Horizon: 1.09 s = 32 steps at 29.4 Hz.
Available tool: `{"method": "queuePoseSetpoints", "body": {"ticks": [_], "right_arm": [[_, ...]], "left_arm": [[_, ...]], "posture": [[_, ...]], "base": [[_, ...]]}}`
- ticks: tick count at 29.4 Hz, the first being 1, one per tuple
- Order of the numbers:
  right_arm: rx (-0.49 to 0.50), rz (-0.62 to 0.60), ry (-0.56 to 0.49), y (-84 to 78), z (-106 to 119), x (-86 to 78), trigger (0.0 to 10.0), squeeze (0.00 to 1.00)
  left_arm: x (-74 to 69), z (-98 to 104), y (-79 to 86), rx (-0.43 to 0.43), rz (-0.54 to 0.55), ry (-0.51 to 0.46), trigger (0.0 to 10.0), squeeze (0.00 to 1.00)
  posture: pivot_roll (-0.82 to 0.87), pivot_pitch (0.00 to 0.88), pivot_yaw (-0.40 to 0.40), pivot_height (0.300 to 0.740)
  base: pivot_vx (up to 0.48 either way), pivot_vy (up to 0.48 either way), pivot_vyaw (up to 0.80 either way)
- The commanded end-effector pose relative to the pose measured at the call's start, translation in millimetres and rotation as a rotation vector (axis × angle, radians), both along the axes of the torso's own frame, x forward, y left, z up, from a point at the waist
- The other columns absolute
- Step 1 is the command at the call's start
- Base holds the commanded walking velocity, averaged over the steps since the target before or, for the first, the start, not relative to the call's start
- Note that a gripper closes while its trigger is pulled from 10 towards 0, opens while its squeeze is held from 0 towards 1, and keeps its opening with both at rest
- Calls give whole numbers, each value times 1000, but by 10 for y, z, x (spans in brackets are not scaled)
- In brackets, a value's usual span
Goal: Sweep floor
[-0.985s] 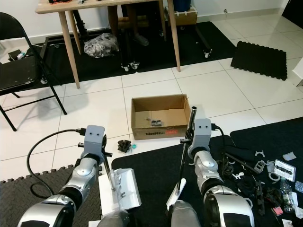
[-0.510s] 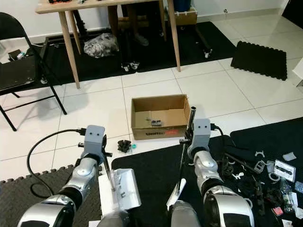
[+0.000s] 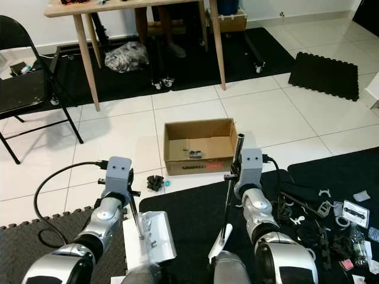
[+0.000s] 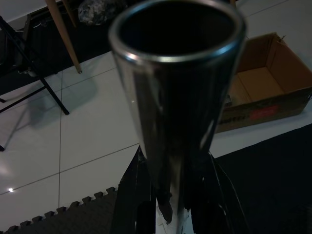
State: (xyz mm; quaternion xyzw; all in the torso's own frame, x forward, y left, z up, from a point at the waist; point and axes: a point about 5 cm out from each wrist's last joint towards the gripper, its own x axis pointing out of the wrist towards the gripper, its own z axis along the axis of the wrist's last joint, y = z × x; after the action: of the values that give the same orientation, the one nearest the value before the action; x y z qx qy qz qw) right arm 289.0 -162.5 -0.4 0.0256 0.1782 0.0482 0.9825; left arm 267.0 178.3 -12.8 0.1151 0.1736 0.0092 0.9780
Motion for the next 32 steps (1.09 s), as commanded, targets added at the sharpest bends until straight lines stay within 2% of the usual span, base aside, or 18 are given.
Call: {"method": "queuePoseSetpoints", "body": {"ticks": [1, 32], "right_arm": [[0, 3, 62, 15, -106, -90, 10000, 0], [4, -8, 59, 3, -99, -83, 10000, 0]], "left_arm": [[-226, -208, 187, 84, 54, 139, 10000, 0], [-219, -205, 185, 83, 58, 139, 10000, 0]], "posture": [[-14, 0, 27, 740], [-14, 0, 29, 740]], "base": [[0, 0, 0], [0, 0, 0]]}}
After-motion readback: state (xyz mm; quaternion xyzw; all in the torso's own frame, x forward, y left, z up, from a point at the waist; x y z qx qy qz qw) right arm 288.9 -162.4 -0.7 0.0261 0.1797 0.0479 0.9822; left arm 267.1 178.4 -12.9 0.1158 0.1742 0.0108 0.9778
